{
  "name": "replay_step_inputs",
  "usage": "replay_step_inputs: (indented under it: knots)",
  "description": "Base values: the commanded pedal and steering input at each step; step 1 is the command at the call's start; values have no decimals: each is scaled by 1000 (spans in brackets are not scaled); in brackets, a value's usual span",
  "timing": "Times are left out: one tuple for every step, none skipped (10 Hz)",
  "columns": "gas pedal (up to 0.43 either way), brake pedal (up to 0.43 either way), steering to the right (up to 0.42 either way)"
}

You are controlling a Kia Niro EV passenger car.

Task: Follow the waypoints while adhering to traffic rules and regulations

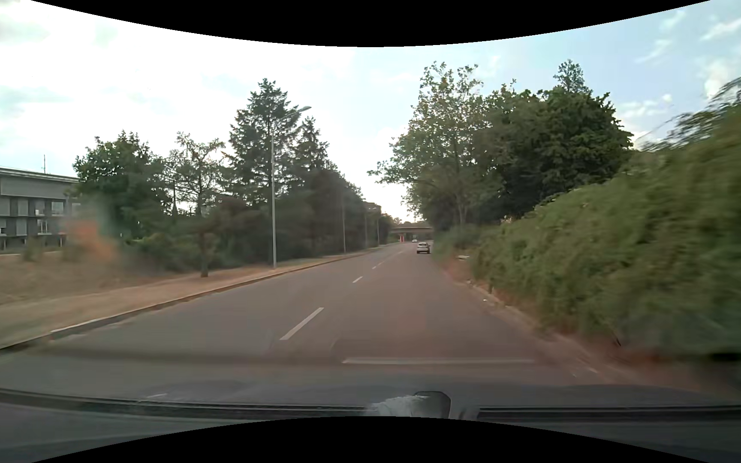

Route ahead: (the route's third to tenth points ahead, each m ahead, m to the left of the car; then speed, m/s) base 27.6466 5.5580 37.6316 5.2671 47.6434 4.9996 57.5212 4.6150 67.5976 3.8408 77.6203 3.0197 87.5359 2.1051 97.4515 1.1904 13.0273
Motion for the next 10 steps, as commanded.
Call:
replay_step_inputs:
  knots:
    - [59,0,8]
    - [59,0,8]
    - [59,0,7]
    - [59,0,7]
    - [59,0,7]
    - [59,0,7]
    - [59,0,6]
    - [59,0,6]
    - [59,0,6]
    - [59,0,6]
